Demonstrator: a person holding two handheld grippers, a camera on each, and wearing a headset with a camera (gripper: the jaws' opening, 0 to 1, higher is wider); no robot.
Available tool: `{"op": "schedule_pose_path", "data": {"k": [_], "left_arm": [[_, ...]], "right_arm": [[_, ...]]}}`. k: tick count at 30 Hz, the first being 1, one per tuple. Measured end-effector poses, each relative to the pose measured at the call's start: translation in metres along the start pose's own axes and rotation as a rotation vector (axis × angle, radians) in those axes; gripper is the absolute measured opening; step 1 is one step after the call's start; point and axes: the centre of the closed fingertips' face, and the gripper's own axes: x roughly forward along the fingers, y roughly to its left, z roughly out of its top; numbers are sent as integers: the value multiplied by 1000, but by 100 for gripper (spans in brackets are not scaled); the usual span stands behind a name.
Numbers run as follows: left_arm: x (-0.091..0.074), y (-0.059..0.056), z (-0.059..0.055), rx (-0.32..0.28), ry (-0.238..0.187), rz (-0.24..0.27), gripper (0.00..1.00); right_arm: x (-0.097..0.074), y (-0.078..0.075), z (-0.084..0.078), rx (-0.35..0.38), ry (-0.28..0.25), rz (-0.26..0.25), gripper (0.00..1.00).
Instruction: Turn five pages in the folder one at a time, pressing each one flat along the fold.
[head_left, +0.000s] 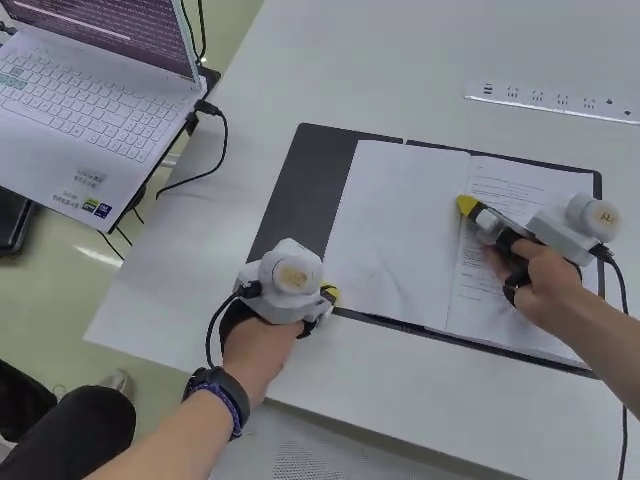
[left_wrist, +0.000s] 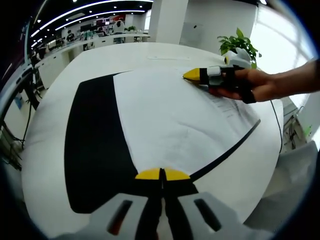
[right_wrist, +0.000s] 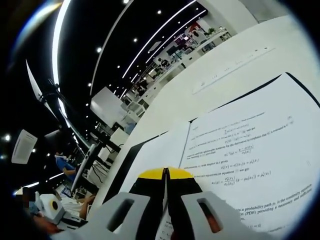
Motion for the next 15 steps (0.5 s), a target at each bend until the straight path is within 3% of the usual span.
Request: {"op": "schedule_pose_path", "data": {"k": [15], "left_arm": [[0, -1, 0, 9, -7, -12, 0]], "right_arm": [[13, -12, 20, 3, -87, -42, 0]]}}
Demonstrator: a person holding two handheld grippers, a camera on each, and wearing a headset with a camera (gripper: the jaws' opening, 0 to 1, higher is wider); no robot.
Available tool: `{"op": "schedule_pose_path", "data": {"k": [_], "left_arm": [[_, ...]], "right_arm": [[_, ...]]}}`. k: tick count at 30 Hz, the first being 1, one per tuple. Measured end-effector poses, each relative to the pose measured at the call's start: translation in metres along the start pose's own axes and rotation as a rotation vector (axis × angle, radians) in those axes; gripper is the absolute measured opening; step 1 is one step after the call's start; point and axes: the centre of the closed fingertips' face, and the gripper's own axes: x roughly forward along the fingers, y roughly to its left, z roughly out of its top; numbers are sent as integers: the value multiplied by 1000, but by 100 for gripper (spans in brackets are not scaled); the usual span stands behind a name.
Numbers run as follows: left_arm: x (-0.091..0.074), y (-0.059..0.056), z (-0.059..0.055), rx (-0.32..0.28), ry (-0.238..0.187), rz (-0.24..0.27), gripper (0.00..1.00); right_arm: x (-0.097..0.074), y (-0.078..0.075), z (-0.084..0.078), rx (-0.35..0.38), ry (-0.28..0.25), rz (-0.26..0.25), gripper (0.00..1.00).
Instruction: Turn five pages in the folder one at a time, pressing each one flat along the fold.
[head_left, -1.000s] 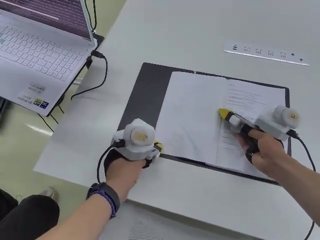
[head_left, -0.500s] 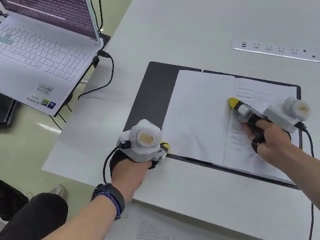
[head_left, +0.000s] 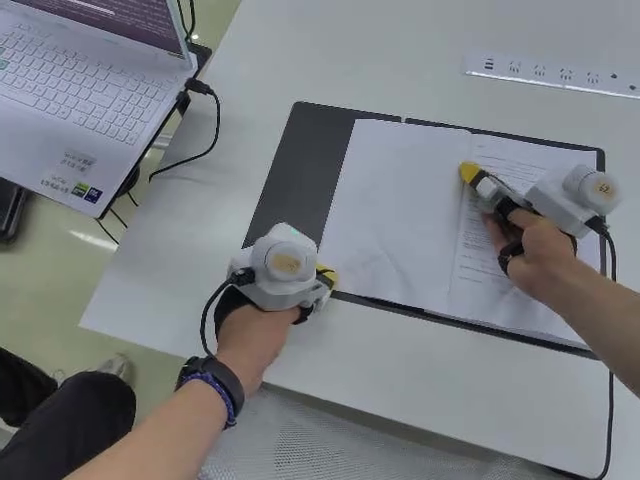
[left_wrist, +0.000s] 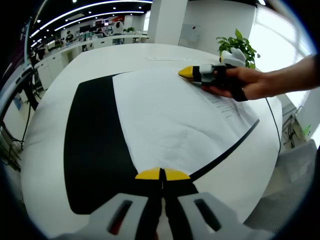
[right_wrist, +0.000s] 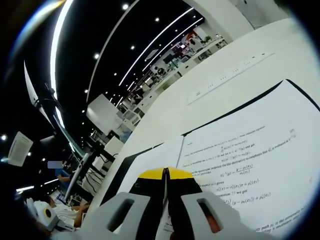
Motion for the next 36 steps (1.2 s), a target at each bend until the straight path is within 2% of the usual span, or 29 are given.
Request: {"op": "schedule_pose_path", "data": {"k": [9, 19, 20, 25, 27, 32, 36], "left_arm": [[0, 0, 0, 8, 1, -4, 0], [-1, 0, 0, 24, 0, -8, 0], [-1, 0, 0, 25, -1, -8, 0], [0, 1, 0, 23, 0, -4, 0], [-1, 1, 0, 19, -3, -4, 0], [0, 0, 0, 12, 5, -1, 0], [0, 0, 0, 14, 4, 1, 0]], "right_arm": [[14, -8, 11, 1, -48, -24, 0], [31, -13, 23, 0, -55, -46, 0], [37, -22, 28, -1, -54, -51, 0], [44, -24, 32, -13, -45, -59, 0], [51, -34, 36, -3, -51, -64, 0], [49, -28, 35, -21, -56, -69, 0], [52, -34, 36, -16, -57, -68, 0]]}}
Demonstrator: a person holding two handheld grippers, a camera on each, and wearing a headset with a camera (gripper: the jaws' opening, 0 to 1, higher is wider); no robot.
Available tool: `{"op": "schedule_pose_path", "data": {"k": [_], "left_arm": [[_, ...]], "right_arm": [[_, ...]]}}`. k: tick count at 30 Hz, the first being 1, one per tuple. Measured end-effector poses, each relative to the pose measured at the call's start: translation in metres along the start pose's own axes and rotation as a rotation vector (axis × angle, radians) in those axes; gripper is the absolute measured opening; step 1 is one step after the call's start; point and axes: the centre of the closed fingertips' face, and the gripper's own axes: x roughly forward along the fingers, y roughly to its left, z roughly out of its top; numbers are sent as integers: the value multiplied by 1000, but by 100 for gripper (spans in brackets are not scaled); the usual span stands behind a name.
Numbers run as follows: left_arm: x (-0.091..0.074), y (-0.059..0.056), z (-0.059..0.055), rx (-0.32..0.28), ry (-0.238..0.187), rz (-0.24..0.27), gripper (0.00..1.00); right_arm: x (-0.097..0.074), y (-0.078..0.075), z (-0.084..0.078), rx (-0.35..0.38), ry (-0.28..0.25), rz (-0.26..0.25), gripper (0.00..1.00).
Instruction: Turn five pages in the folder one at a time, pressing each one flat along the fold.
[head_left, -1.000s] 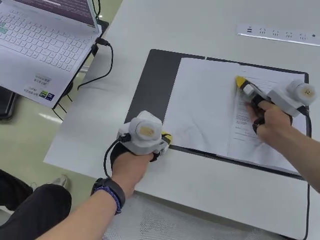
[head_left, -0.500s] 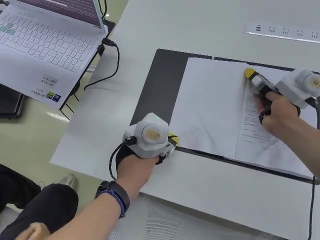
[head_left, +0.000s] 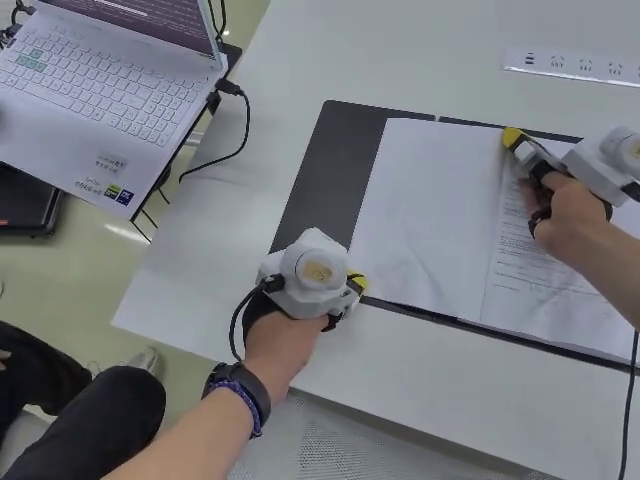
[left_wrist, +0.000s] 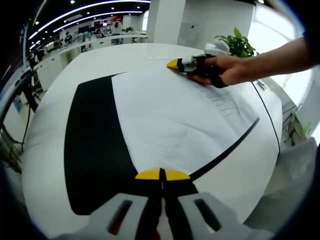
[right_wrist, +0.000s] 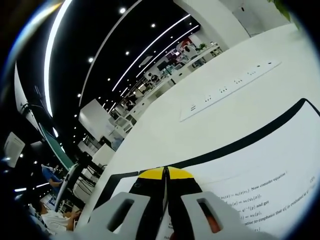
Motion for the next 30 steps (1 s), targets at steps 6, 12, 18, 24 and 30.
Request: {"op": "schedule_pose_path", "data": {"k": [6, 12, 18, 24, 30], "left_arm": [[-1, -1, 0, -2, -1, -2, 0], [0, -1, 0, -3, -10, -5, 0], [0, -1, 1, 3, -8, -13, 0], [0, 0, 1, -9, -5, -15, 0], [1, 0, 0, -9, -5, -19, 0]], "right_arm": [[-6, 7, -3, -16, 7, 15, 0], [-17, 14, -18, -52, 49, 52, 0], [-36, 30, -32, -78, 84, 92, 0], [-51, 35, -43, -84, 96, 121, 0], [-62, 39, -55, -95, 112, 141, 0]]}}
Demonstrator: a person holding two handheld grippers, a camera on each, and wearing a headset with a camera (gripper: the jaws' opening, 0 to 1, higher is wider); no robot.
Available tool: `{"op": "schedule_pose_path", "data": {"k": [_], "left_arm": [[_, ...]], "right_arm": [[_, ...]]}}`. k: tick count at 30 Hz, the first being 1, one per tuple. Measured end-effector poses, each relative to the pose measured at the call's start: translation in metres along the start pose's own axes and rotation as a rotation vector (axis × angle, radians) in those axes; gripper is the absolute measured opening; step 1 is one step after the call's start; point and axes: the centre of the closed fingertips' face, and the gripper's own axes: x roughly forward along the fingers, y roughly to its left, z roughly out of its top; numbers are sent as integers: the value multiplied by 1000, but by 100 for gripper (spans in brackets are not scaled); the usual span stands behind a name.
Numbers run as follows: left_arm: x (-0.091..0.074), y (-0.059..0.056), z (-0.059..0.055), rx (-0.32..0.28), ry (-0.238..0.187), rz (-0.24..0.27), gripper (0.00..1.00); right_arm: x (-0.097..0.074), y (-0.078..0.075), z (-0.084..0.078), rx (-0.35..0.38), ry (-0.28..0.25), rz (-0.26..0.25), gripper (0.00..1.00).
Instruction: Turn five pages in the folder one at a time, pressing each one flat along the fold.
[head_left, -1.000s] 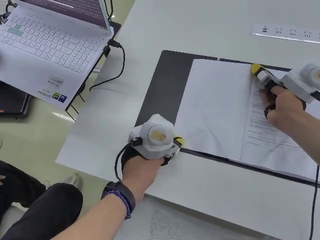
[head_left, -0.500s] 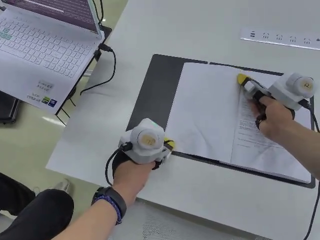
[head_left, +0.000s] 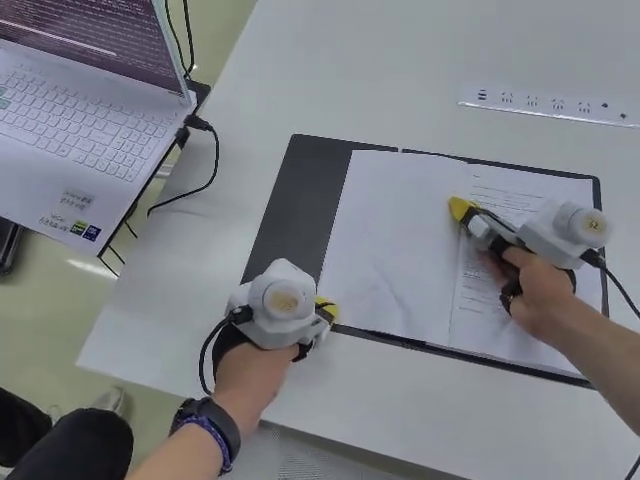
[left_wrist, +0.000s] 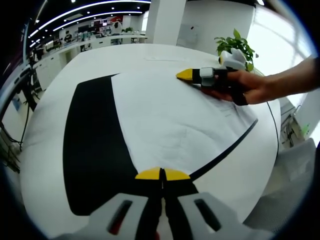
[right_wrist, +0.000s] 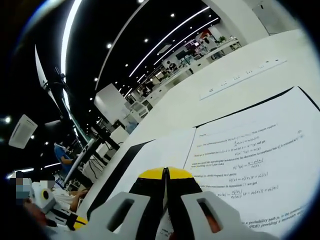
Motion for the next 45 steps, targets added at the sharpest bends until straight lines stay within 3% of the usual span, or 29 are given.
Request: {"op": "schedule_pose_path", "data": {"k": [18, 25, 45], "left_arm": [[0, 0, 0, -7, -5, -4, 0], [1, -1, 0, -6, -6, -4, 0], [0, -1, 0, -6, -11, -4, 0]], "right_arm": [[-36, 16, -30, 32, -7, 40, 0], [-51, 27, -46, 18, 24, 68, 0], [-74, 42, -69, 24, 56, 84, 0]]}}
